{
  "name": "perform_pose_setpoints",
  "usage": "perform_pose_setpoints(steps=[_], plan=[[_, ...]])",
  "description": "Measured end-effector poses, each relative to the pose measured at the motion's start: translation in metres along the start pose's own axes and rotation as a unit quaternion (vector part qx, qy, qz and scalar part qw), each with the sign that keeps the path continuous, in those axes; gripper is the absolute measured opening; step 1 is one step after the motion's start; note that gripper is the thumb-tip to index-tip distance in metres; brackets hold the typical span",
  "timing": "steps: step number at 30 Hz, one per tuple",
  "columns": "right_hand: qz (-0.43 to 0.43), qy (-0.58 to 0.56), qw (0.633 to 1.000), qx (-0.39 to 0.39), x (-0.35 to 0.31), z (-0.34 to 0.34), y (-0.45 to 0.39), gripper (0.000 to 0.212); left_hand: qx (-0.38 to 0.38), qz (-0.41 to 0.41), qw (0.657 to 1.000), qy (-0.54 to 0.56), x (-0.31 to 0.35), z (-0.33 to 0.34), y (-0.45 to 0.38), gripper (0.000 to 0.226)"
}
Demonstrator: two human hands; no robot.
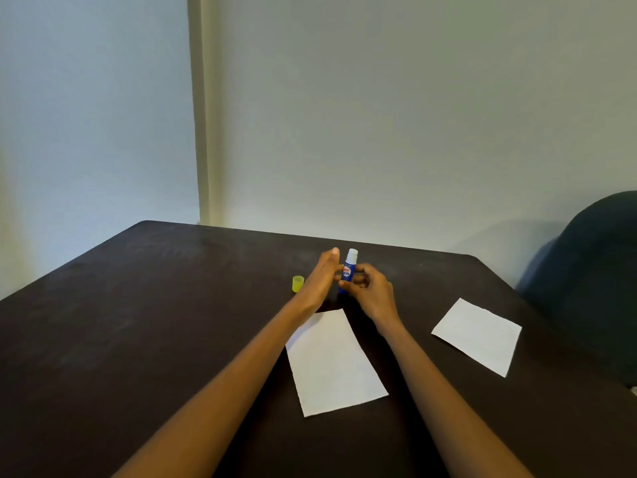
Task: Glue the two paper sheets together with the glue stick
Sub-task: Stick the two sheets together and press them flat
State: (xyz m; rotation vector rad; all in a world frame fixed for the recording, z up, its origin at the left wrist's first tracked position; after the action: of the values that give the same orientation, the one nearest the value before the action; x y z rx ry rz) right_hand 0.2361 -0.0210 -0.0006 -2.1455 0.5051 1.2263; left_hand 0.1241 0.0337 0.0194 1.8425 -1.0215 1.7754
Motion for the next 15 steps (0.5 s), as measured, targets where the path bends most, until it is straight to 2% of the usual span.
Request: perform_pose_setpoints(steps=[15], plan=[[0.019,0.001,1.0,-0.008,0.0001,-0.0023,0.0063,0.035,0.036,-0.03,0.999,0.013,-0.0021,0.0046,0.0068,0.042]])
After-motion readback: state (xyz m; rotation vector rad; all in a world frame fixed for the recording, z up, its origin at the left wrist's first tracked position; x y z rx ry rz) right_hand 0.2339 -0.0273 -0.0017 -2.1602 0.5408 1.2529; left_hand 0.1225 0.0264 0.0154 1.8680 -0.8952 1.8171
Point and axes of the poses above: each hand's wrist, its own y-axis away from the middle knuckle, its own z-axis out of the palm, x = y × z, the point moved 3 cm from there along -y, towards the middle knuckle, and after that the axes turned 1 degree about -y, right-handed, at the moved point
